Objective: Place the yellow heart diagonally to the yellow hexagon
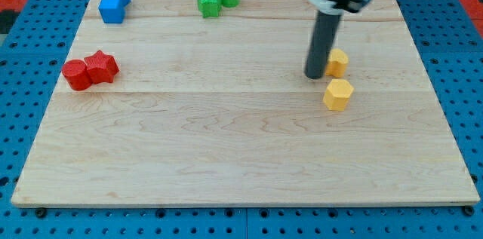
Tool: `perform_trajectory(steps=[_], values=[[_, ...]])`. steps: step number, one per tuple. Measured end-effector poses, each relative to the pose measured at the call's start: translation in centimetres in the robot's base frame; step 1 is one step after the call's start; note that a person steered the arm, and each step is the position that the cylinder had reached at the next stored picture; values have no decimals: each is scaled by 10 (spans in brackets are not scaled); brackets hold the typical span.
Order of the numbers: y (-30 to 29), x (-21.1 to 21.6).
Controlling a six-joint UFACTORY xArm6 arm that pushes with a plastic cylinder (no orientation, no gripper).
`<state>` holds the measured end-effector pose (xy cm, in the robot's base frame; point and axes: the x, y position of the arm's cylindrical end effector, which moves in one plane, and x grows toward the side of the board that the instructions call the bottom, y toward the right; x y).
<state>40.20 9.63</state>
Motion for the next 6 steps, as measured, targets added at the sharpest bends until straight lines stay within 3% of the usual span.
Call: perform_trajectory(steps=[2, 3, 4, 5, 6], values=[[-10, -23], [63, -37], [74, -54], [152, -32], [121, -17]])
